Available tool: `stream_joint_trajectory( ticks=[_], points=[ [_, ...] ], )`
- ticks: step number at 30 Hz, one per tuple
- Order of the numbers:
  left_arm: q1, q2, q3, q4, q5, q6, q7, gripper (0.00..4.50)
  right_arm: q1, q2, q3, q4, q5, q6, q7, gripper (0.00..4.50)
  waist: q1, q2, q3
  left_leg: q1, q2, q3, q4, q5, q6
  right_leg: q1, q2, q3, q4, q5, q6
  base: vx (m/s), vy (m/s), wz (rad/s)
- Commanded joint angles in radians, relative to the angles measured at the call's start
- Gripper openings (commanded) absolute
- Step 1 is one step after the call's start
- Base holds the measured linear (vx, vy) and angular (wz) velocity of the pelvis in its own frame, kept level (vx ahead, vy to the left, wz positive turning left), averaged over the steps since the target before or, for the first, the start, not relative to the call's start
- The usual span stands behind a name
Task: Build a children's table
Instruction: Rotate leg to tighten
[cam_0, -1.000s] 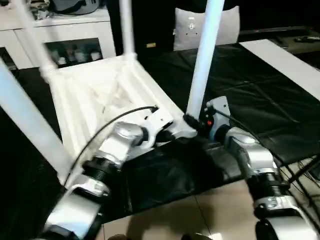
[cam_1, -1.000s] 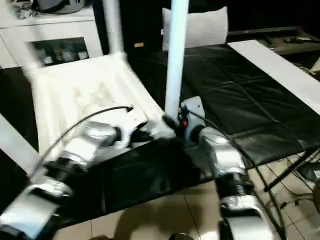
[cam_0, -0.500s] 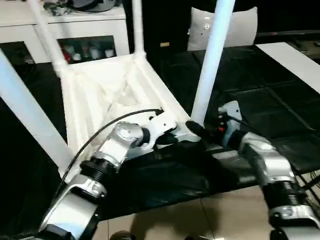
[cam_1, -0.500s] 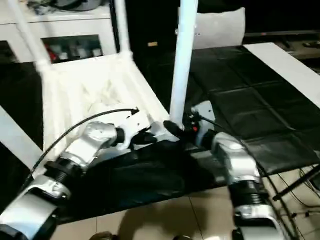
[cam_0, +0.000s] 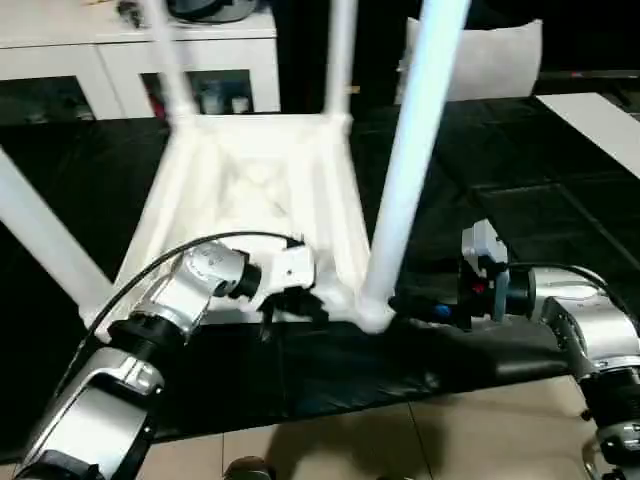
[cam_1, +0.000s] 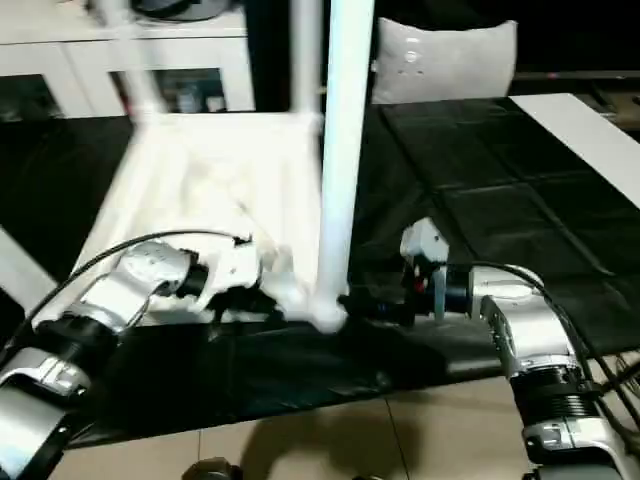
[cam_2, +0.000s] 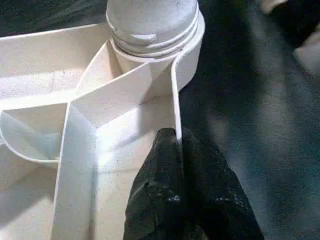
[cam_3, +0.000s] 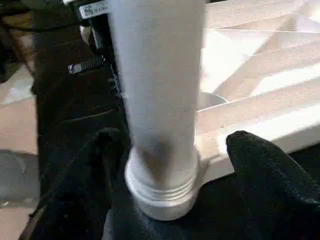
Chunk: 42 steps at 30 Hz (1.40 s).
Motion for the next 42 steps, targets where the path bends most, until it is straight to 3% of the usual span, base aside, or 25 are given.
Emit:
stream_joint_trajectory(
  ticks=[1, 3, 17, 22, 27, 31, 32, 33, 35, 37, 38, 40, 42],
  points=[
    [-0.008, -0.009, -0.045, -0.057, -0.004, -0.040, -0.066, 0.00, -0.009, -0.012, 0.019, -0.003, 0.001, -0.012, 0.033, 3.24, -0.008, -0.003, -0.077, 0.012, 0.026, 0.002, -0.069, -0.254, 0.052, 0.059, -0.055, 0.045, -0.070, -0.318, -0.183, 0.000, 0.000, 0.00],
    [-0.009, -0.012, -0.053, -0.063, -0.008, -0.047, -0.092, 0.00, -0.011, -0.004, 0.044, 0.001, -0.010, -0.019, 0.065, 3.06, -0.009, -0.004, -0.076, 0.010, 0.025, 0.002, -0.070, -0.254, 0.051, 0.060, -0.055, 0.044, -0.071, -0.327, -0.176, 0.000, 0.000, 0.00],
    [-0.025, -0.023, -0.054, -0.043, -0.013, -0.055, -0.112, 0.00, -0.019, 0.020, 0.081, 0.026, 0.011, -0.015, 0.132, 1.99, -0.009, -0.007, -0.078, 0.008, 0.024, 0.001, -0.068, -0.237, 0.052, 0.061, -0.053, 0.043, -0.070, -0.331, -0.169, 0.000, 0.000, 0.00],
    [-0.019, -0.025, -0.027, -0.058, -0.027, 0.037, -0.092, 0.00, -0.016, 0.072, 0.052, 0.065, 0.005, -0.003, 0.019, 1.93, -0.012, -0.004, -0.078, 0.007, 0.023, 0.001, -0.069, -0.233, 0.048, 0.061, -0.053, 0.043, -0.069, -0.329, -0.173, 0.000, 0.000, 0.00],
    [-0.026, -0.071, 0.015, -0.088, -0.054, 0.181, -0.003, 0.00, -0.042, 0.155, 0.017, 0.101, -0.031, 0.082, -0.226, 1.92, -0.033, -0.006, -0.066, 0.013, 0.016, -0.003, -0.074, -0.295, 0.020, 0.056, -0.054, 0.036, -0.090, -0.504, -0.120, 0.000, 0.000, 0.00],
    [-0.055, -0.156, 0.051, -0.070, -0.041, 0.293, 0.166, 0.00, -0.091, 0.261, -0.020, 0.128, -0.096, 0.156, -0.538, 1.91, -0.075, -0.009, -0.060, 0.012, 0.003, -0.013, -0.074, -0.341, -0.011, 0.058, -0.052, 0.016, -0.111, -0.647, -0.047, 0.000, 0.000, 0.00],
    [-0.056, -0.159, 0.052, -0.069, -0.040, 0.297, 0.174, 0.00, -0.094, 0.266, -0.022, 0.129, -0.099, 0.159, -0.551, 1.91, -0.088, -0.010, -0.062, 0.005, 0.000, -0.016, -0.074, -0.334, -0.014, 0.063, -0.052, 0.014, -0.113, -0.650, -0.029, 0.000, 0.000, 0.00],
    [-0.071, -0.202, 0.071, -0.048, -0.027, 0.320, 0.271, 0.00, -0.126, 0.312, -0.049, 0.159, -0.111, 0.193, -0.681, 1.91, -0.100, -0.005, -0.062, 0.000, 0.001, -0.019, -0.076, -0.335, -0.011, 0.066, -0.051, 0.008, -0.117, -0.646, -0.020, -0.032, 0.036, -0.18],
    [-0.082, -0.241, 0.091, -0.031, -0.020, 0.339, 0.353, 0.00, -0.148, 0.344, -0.067, 0.190, -0.127, 0.188, -0.778, 1.91, -0.118, -0.001, -0.070, -0.002, 0.002, -0.023, -0.074, -0.327, -0.009, 0.072, -0.055, 0.000, -0.119, -0.599, -0.032, -0.016, 0.018, -0.09],
    [-0.086, -0.259, 0.101, -0.025, -0.021, 0.343, 0.385, 0.00, -0.153, 0.352, -0.069, 0.202, -0.136, 0.165, -0.805, 1.91, -0.127, 0.003, -0.075, -0.006, 0.008, -0.025, -0.077, -0.312, 0.012, 0.076, -0.057, 0.003, -0.116, -0.496, -0.067, 0.000, 0.000, 0.00],
    [-0.088, -0.272, 0.108, -0.021, -0.018, 0.343, 0.412, 0.00, -0.153, 0.362, -0.077, 0.210, -0.130, 0.140, -0.818, 2.26, -0.129, -0.002, -0.077, -0.008, 0.007, -0.022, -0.077, -0.291, 0.027, 0.077, -0.053, 0.006, -0.109, -0.426, -0.093, 0.000, 0.000, 0.00],
    [-0.084, -0.281, 0.107, -0.025, -0.007, 0.341, 0.433, 0.00, -0.143, 0.372, -0.097, 0.200, -0.102, 0.124, -0.812, 2.63, -0.123, -0.008, -0.079, 0.003, 0.003, -0.010, -0.069, -0.253, 0.056, 0.068, -0.052, 0.015, -0.105, -0.372, -0.140, 0.000, 0.000, 0.00],
    [-0.079, -0.278, 0.105, -0.031, -0.003, 0.340, 0.431, 0.00, -0.134, 0.370, -0.102, 0.187, -0.091, 0.119, -0.796, 2.83, -0.111, -0.005, -0.083, 0.008, 0.011, -0.005, -0.067, -0.210, 0.073, 0.062, -0.052, 0.023, -0.099, -0.323, -0.172, 0.000, 0.000, 0.00]
  ],
)
